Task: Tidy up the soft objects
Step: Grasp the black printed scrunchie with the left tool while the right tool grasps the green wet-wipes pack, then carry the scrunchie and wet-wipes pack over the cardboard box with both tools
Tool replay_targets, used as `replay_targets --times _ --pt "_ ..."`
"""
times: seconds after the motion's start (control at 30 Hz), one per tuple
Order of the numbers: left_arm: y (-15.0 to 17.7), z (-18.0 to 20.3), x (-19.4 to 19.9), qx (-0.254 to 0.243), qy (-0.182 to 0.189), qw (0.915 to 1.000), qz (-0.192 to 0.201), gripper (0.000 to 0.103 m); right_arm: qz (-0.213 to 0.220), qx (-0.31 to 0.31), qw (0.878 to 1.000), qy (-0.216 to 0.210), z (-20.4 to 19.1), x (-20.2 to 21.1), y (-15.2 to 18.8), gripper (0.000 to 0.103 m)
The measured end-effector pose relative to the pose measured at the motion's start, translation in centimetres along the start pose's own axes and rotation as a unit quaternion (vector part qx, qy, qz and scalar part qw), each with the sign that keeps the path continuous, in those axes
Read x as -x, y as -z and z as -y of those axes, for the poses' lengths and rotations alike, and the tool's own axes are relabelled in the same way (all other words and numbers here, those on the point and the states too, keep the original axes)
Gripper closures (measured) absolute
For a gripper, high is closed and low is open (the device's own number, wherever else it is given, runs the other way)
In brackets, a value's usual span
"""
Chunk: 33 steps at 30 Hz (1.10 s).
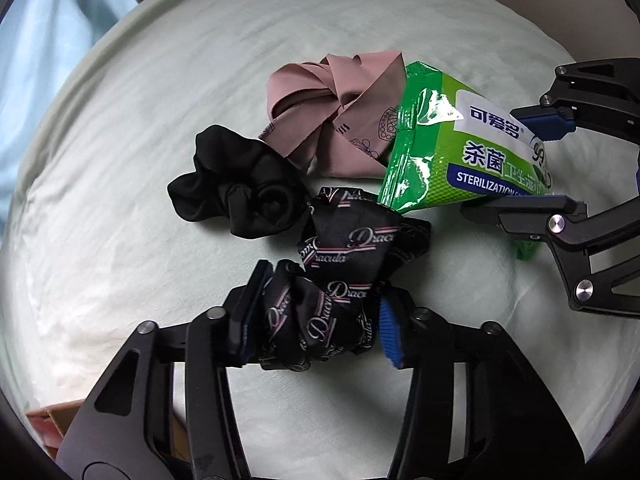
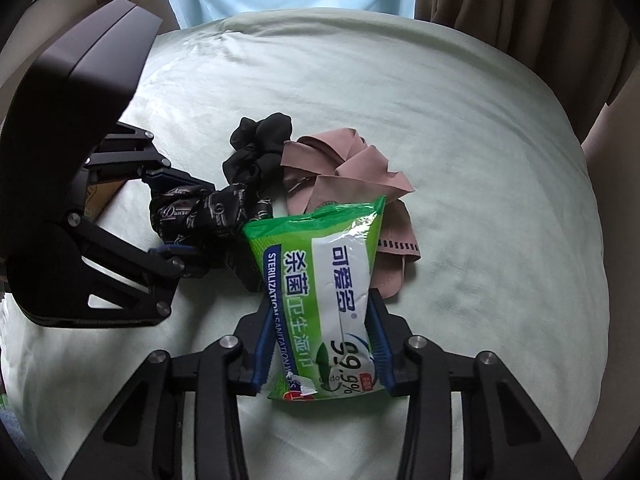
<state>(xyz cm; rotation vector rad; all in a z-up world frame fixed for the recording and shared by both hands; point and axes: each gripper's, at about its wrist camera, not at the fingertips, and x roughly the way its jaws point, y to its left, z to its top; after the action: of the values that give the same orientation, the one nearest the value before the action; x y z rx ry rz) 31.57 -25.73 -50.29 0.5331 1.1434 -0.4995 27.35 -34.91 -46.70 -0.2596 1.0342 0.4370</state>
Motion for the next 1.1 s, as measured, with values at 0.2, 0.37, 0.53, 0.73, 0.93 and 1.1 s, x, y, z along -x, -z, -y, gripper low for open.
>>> replay_targets --times 0.2,0.37,0.53,0.73,0.93,1.1 --pt "0.0 -0.4 0.8 0.011 0.004 0.9999 -0.002 0.065 0.005 -0.010 1.000 0.002 0.4 1.0 0.1 0.066" --pt "-0.1 -0.3 2.6 0.013 0.004 0.9999 0.005 0.065 0.015 -0.021 1.000 0.006 0.6 3.4 0.1 0.066" --pt "-0.9 0.0 6.2 0.016 -0.001 0.9997 0.017 0.065 0.034 -0.034 0.999 0.013 0.7 7.5 -0.4 0.066" --pt "-1.2 -0.4 12.7 0.048 -0.012 0.9978 0.044 0.065 0.057 -0.048 0.997 0.026 -0.4 14.1 -1.4 0.066" --pt "-0.2 -0.8 21.1 0.092 -0.024 0.9923 0.080 0.065 0.079 -0.054 0.995 0.037 -3.5 21.6 -2.9 0.066" --pt "1.9 -2.1 28.1 0.138 -0.029 0.9839 0.109 0.065 0.091 -0.068 0.993 0.037 -7.2 25.7 -5.0 0.066"
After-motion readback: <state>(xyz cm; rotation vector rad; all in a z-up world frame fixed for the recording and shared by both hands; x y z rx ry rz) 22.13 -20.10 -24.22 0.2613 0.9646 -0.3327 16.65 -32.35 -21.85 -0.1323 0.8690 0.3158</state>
